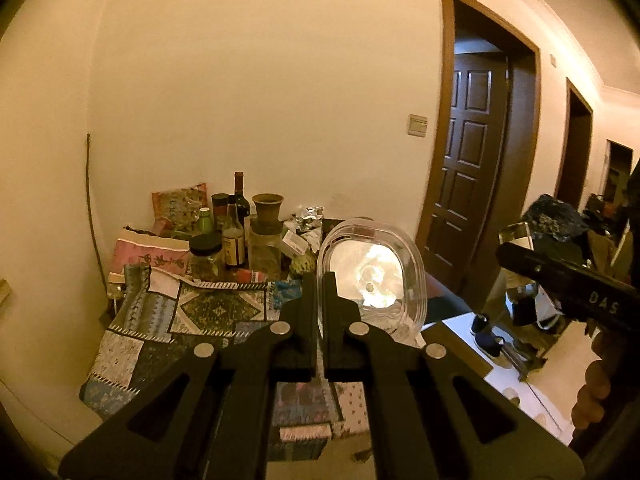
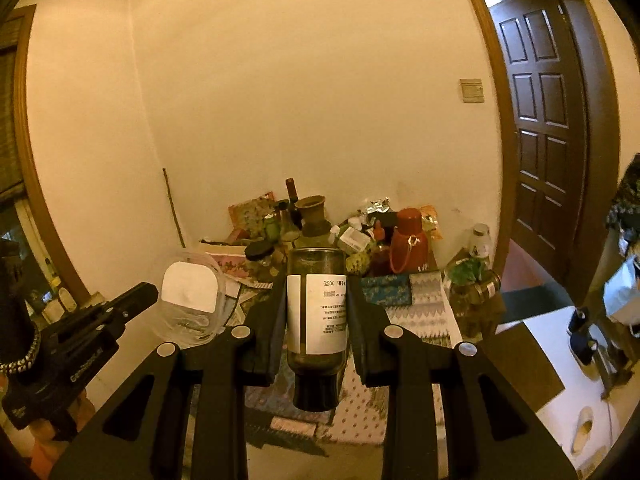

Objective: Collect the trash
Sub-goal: 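Lift the bottle and container off the table and carry them toward the white bin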

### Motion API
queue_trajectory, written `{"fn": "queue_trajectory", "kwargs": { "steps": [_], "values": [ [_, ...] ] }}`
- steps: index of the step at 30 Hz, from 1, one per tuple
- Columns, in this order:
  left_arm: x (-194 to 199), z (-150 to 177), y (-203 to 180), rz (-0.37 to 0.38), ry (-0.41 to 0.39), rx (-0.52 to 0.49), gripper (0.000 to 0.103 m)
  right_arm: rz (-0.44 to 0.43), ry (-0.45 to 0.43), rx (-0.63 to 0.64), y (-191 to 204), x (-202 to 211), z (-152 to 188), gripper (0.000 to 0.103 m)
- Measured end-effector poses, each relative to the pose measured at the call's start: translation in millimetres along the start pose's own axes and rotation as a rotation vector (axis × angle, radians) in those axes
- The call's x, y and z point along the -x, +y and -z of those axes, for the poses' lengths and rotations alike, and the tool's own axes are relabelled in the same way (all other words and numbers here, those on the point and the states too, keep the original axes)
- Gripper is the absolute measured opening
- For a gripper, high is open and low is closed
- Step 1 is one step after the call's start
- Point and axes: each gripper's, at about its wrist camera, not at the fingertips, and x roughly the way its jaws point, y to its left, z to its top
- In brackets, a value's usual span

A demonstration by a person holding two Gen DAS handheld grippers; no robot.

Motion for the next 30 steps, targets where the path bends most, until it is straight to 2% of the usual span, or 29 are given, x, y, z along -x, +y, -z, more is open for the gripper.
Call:
{"fn": "queue_trajectory", "kwargs": {
  "steps": [10, 16, 24, 30],
  "values": [
    [99, 50, 20, 0.029, 0.031, -0.016, 0.000, 0.040, 0.018, -0.037, 55, 73, 55, 0.026],
    [135, 78, 27, 0.056, 0.065, -0.017, 0.000, 0.087, 0.036, -0.046, 72, 104, 82, 0.026],
    [143, 105, 25, 0.078, 0.145, -0.024, 0.000, 0.133, 0.097, -0.079, 72, 117, 107, 0.026],
    [127, 127, 23, 0.057, 0.224, 0.003, 0.000, 0.127, 0.202, -0.100, 55, 94, 128, 0.026]
  ]
}}
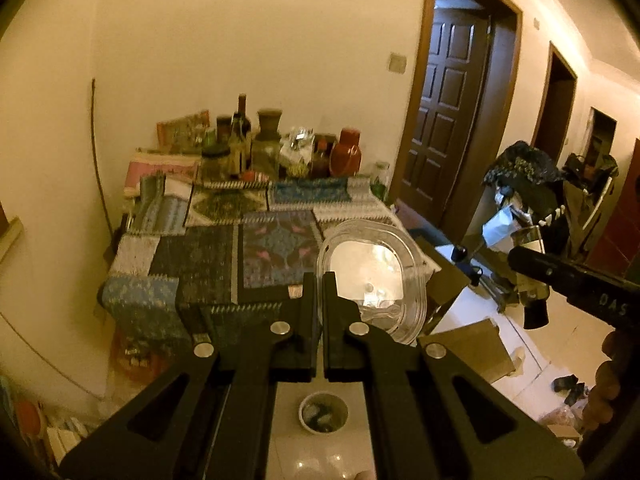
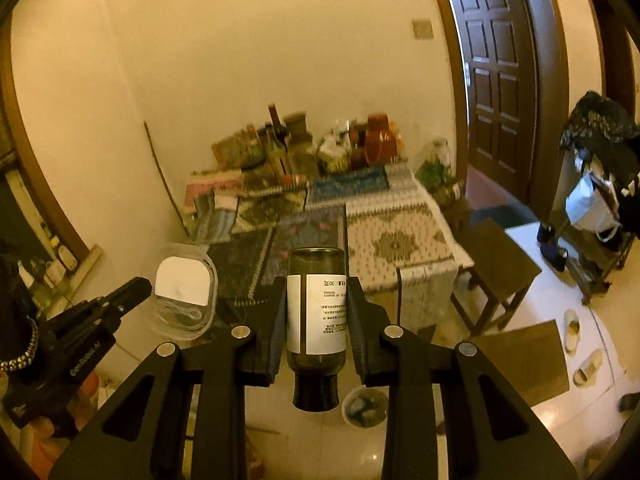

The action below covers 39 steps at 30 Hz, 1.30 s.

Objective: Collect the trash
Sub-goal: 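Lift the bottle and container off the table and carry them toward the white bin, then open the right tool over the bin to drop the bottle while the left tool releases the container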

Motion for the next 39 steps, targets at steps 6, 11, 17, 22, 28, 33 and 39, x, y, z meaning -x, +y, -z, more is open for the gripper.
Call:
{"fn": "queue_trajectory", "kwargs": {
  "steps": [6, 11, 17, 22, 28, 33, 39],
  "values": [
    [-48, 34, -1, -0.036, 0.119, 0.053, 0.000, -0.013, 0.105, 0.020, -19, -38, 23, 0.026],
    [-97, 72, -6, -0.048, 0.209, 0.081, 0.000, -0.021, 0.184, 0.048, -37, -76, 49, 0.026],
    [-157, 127, -5, -0.068, 0.298, 0.128, 0.000, -0.038, 0.308, 0.041, -62, -140, 96, 0.026],
    [-202, 170, 4, -0.081, 0.371, 0.147, 0.000, -0.053, 0.372, 0.028, -77, -187, 130, 0.026],
    [-250, 217, 19, -0.094, 0.441, 0.173, 0.000, -0.108, 0.429, 0.025, -84, -240, 162, 0.026],
    [-287, 247, 26, -0.096, 0.501, 0.204, 0.000, -0.109, 0.487, 0.009, -91, -278, 182, 0.059],
    [-323, 264, 21, -0.070, 0.557, 0.217, 0.000, -0.069, 0.538, -0.045, -118, -295, 193, 0.059]
  ]
}}
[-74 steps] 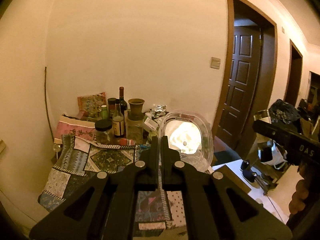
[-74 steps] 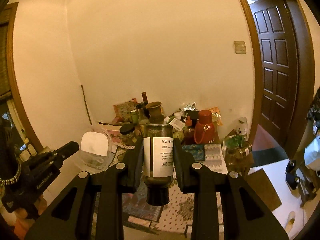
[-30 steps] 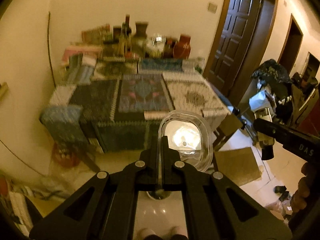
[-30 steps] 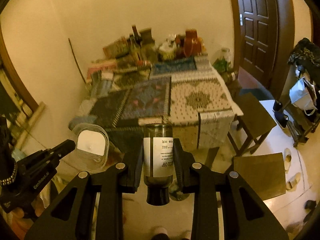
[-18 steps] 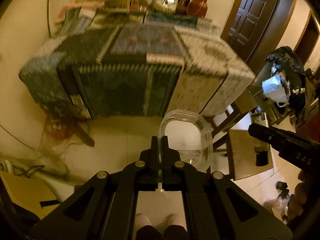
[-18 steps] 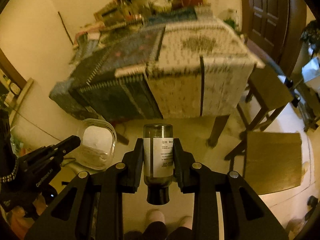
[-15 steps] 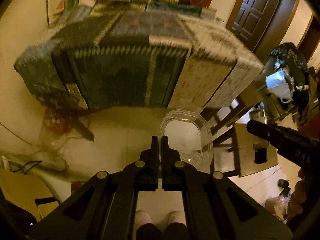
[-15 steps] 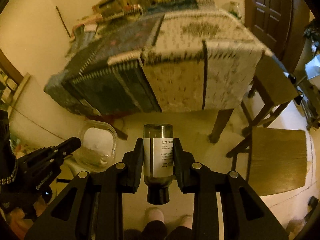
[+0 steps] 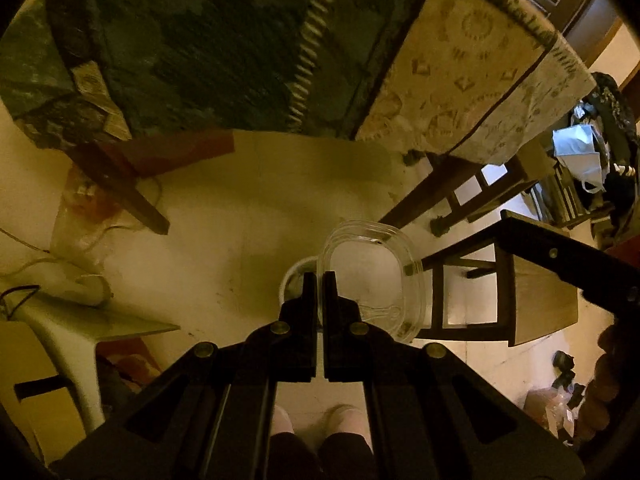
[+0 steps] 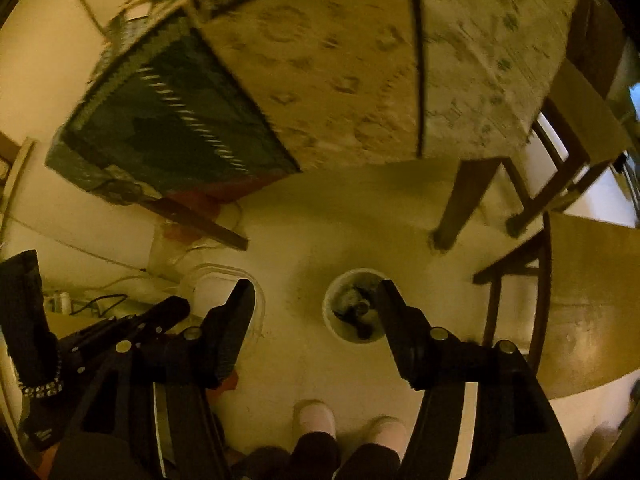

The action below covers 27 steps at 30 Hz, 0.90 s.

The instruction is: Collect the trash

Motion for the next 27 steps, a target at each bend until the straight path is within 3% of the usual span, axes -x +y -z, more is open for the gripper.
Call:
{"fn": "queue_trajectory", "kwargs": {
  "steps": [4, 5, 7, 8, 12, 15, 21, 27],
  "values": [
    [-21, -5, -13, 0.017, 0.030, -0.020, 0.002, 0.006, 0.005, -0.039, -17, 3, -3, 0.059],
    [-26, -6, -16, 0.017, 0.034, -0.018, 0.009, 0.010, 0.004, -0.045, -20, 4, -4, 0.059],
    [-41, -9, -17, 0.024, 0.066, -0.011, 0.059, 0.024, -0.001, -0.057, -26, 8, -6, 0.059],
    [-47, -9, -18, 0.021, 0.075, -0.001, 0.065, 0.030, -0.002, -0.061, -29, 9, -7, 0.059],
    [-56, -10, -15, 0.022, 0.117, 0.035, 0.065, 0.035, -0.005, -0.069, -34, 16, -11, 0.059],
    [-41, -14, -18, 0.002, 0.095, 0.034, 0.065, 0.050, -0.017, -0.044, -31, 29, -13, 0.059],
    [34, -22, -31, -0.038, 0.016, 0.012, 0.065, 0.034, -0.044, -0.006, -20, 69, -18, 0.059],
    [140, -23, -54, -0.058, -0.130, 0.008, 0.065, 0.018, -0.119, 0.058, 2, 145, -21, 0.059]
  ]
}}
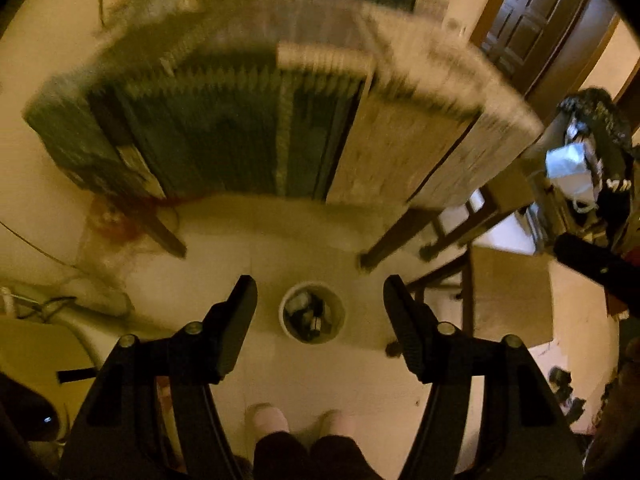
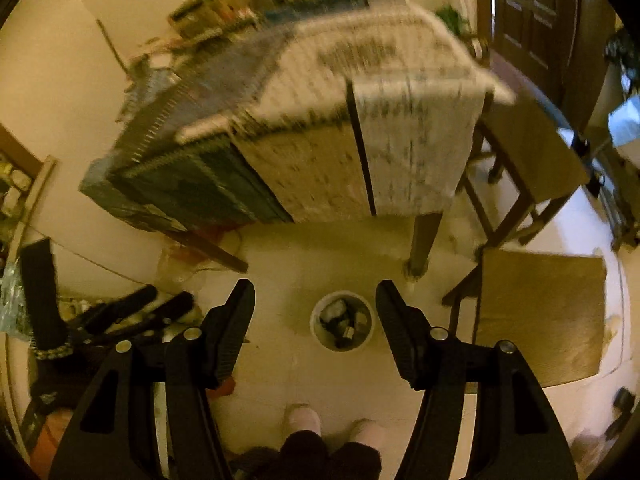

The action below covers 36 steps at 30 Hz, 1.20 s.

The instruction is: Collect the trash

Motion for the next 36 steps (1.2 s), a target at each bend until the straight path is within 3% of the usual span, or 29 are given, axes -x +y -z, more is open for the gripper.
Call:
{"fn": "queue_trajectory", "kwargs": {
  "steps": [5, 13, 17, 23, 27, 29, 31, 36],
  "values": [
    [97, -9, -8, 0.016, -0.152, 0.006, 0.065, -0.002, -0.073, 0.060, 22, 62, -4, 0.059],
    [240, -3, -20, 0.079, -0.373, -0.060, 0.065, -0.004, -0.324, 0.147, 71, 192, 8, 0.059],
    [303, 18, -19, 0.110, -0.459, -0.096, 0.065, -0.005, -0.459, 0.172, 101, 253, 31, 0.059],
    [392, 68, -9, 0.147, -0.565, -0.150, 0.065, 0.011, -0.588, 0.187, 144, 315, 80, 0.059],
    [429, 98, 3, 0.169, -0.594, -0.153, 0.076, 0.011, -0.635, 0.206, 162, 335, 106, 0.059],
    [444, 110, 9, 0.171, -0.611, -0.152, 0.086, 0.007, -0.661, 0.223, 170, 344, 120, 0.067],
    [456, 122, 13, 0.164, -0.634, -0.151, 0.090, 0.016, -0.686, 0.229, 177, 351, 132, 0.083],
    [469, 138, 18, 0.168, -0.658, -0.165, 0.093, 0.050, -0.718, 0.248, 191, 356, 147, 0.095]
  ]
}}
